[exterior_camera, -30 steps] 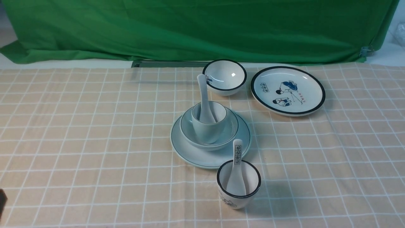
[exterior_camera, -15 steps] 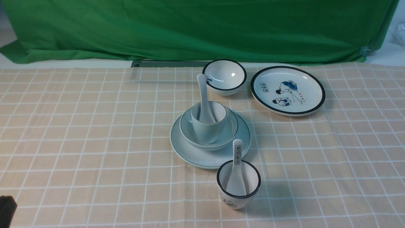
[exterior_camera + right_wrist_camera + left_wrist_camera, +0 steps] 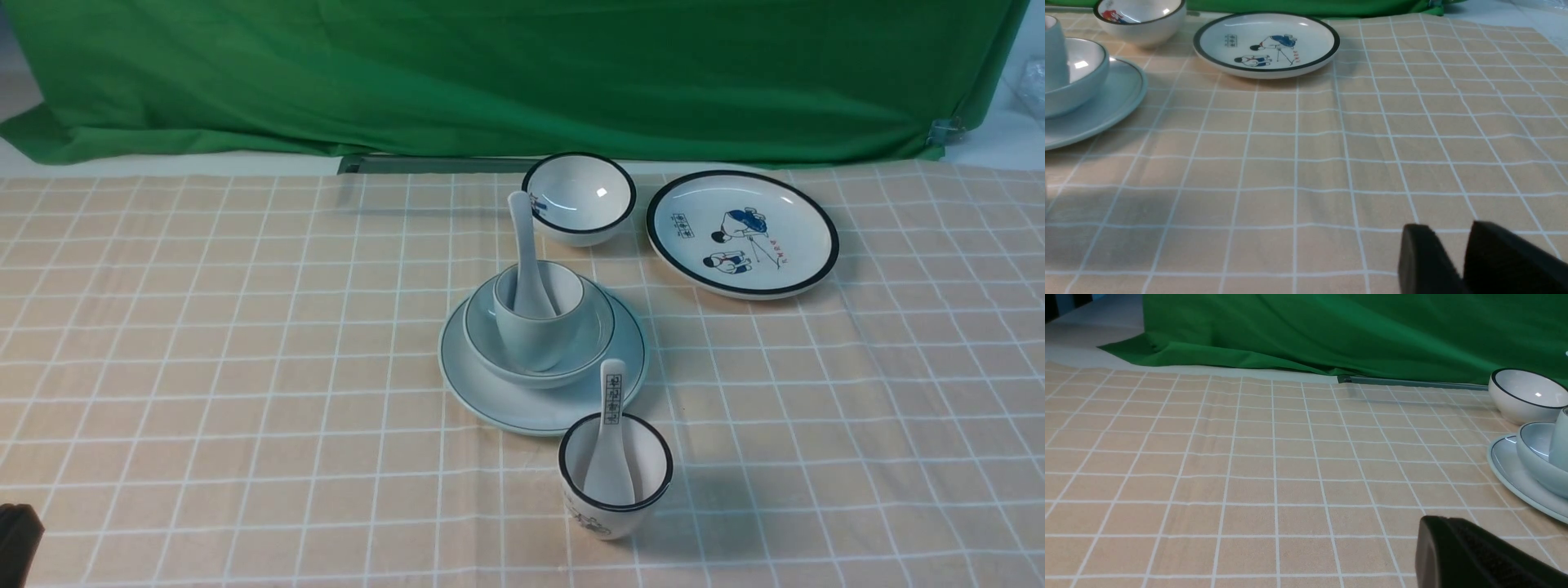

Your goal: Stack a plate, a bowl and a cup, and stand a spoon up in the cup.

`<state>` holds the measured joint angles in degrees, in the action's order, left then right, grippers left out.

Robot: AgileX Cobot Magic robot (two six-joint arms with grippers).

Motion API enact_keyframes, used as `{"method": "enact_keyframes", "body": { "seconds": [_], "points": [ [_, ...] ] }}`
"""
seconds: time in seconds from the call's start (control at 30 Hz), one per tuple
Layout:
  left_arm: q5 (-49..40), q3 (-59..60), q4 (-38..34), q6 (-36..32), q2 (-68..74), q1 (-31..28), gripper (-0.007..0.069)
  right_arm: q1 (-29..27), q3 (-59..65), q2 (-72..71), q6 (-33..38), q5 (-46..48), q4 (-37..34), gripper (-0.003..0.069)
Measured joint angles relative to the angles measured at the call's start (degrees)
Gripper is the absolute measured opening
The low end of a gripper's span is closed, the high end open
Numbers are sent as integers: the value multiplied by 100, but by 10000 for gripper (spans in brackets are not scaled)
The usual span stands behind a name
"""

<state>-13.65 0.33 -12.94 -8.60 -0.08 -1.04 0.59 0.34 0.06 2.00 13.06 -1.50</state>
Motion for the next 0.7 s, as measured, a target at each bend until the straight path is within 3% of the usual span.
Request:
{"method": "enact_keyframes", "body": {
  "seconds": [0.7],
  "points": [
    [0, 0, -5, -61, 0, 0, 1, 0, 0, 0, 0, 0, 0, 235]
  ]
}}
